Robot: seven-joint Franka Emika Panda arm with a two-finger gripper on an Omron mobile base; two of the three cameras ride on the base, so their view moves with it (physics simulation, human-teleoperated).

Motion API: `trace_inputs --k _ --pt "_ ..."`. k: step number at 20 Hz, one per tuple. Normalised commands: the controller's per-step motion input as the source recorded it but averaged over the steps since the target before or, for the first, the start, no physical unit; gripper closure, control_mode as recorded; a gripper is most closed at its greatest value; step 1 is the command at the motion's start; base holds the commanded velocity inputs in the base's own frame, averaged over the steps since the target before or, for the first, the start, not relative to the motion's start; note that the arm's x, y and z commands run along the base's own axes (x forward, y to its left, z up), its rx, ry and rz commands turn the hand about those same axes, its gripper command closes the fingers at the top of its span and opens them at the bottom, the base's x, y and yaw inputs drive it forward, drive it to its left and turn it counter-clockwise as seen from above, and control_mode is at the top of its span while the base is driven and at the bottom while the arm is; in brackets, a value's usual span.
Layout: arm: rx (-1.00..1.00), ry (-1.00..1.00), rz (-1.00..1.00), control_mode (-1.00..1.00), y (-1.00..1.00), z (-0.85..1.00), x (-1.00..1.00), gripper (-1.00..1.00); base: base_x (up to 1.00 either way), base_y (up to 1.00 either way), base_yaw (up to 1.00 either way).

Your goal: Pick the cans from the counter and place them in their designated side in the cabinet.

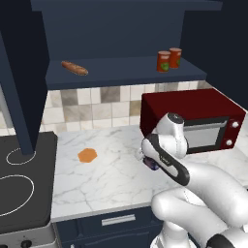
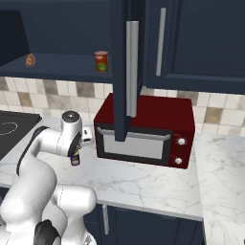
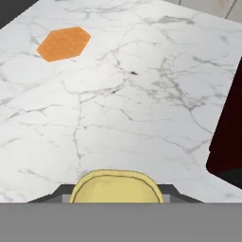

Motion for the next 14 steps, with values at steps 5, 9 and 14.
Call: trace_inputs --k 5,9,14 --pt "0.09 -0.03 0.01 -1.00 -0.01 0.54 -0.08 1.00 0.00 0.00 0.00" --pt "0.04 -0.07 0.00 -1.00 0.00 0.48 -0.07 1.00 0.00 0.00 0.00" --pt "0.00 -0.16 0.00 -1.00 0.04 0.29 -0.14 1.00 0.00 0.00 0.00"
